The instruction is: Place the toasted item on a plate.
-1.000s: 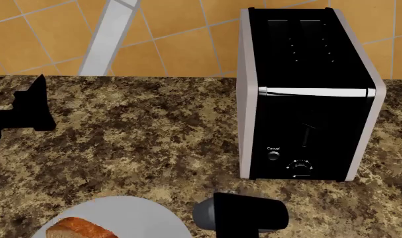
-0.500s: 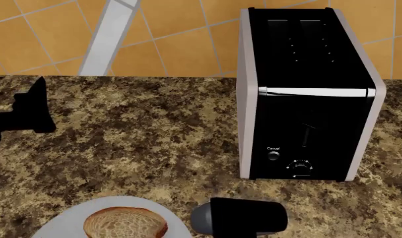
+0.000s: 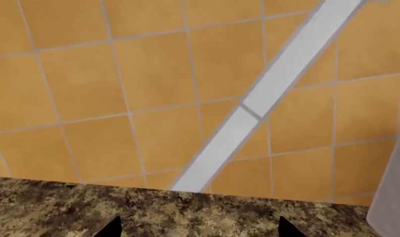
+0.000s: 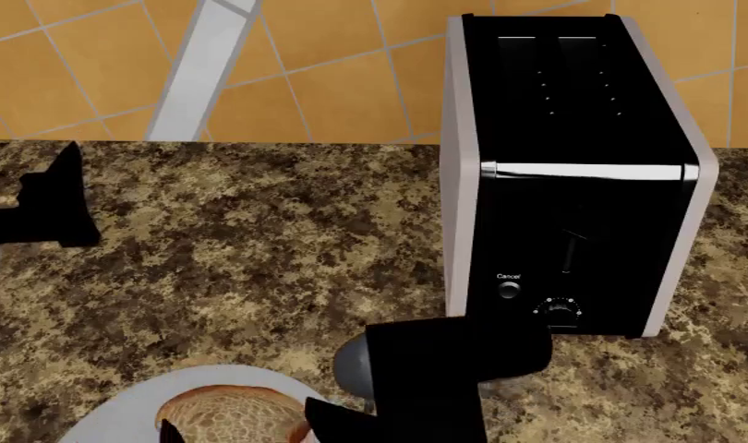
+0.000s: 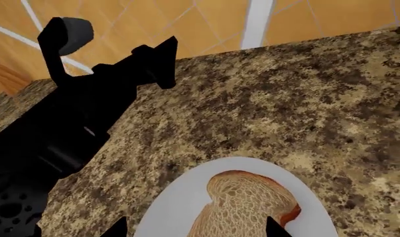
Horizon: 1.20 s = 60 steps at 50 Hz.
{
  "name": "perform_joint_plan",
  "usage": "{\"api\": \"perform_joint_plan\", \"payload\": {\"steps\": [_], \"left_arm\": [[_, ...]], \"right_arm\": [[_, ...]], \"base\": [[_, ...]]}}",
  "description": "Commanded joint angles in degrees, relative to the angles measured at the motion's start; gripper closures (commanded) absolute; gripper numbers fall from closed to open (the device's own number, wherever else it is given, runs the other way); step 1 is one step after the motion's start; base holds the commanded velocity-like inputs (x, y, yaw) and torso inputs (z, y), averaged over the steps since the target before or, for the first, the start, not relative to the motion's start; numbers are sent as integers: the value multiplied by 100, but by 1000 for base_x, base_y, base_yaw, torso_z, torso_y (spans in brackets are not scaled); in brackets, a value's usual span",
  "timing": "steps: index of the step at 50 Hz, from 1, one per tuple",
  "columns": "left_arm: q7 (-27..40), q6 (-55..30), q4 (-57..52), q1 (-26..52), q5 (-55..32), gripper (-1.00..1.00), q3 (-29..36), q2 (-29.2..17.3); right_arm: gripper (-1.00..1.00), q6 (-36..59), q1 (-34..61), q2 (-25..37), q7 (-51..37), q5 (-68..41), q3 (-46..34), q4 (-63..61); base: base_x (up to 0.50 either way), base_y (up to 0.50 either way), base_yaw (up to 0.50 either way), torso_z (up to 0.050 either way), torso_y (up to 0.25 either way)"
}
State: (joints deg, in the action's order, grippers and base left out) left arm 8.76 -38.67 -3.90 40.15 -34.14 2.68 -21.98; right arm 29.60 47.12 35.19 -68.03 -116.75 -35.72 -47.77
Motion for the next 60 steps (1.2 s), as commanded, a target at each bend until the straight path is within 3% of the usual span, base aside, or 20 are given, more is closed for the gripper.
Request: {"api": "perform_joint_plan", "payload": {"steps": [1, 7, 20, 34, 42, 55, 60], "left_arm": [[36, -68, -110, 25, -72, -100, -25, -32], [81, -156, -272, -27, -139, -100, -41, -64], [261, -701, -1168, -194, -583, -100, -228, -317], [634, -1513, -2375, -484, -1334, -100, -674, -735], [796, -1725, -2728, -644, -1636, -100, -1105, -993], [1126, -2138, -3418, -1233, -2469, -100, -2344, -1486], [1186, -2268, -3726, -1624, -2829, -100, -2935, -1687]], "right_arm": [[-100, 130, 674, 266, -329, -246, 156, -182], [-100, 278, 1116, 590, -379, -363, 352, -253], [-100, 149, 1015, 1314, 7, -277, 1049, -388], [-100, -99, 927, 2498, 563, -312, 2227, -344], [-100, -312, 471, 3094, 726, -400, 2857, -473], [-100, -589, -212, 3834, 880, -720, 4102, -451], [-100, -333, -866, 3908, 842, -816, 5040, -386]], "base": [[0, 0, 0, 0, 0], [0, 0, 0, 0, 0], [0, 0, 0, 0, 0], [0, 0, 0, 0, 0], [0, 0, 0, 0, 0], [0, 0, 0, 0, 0], [0, 0, 0, 0, 0]]}}
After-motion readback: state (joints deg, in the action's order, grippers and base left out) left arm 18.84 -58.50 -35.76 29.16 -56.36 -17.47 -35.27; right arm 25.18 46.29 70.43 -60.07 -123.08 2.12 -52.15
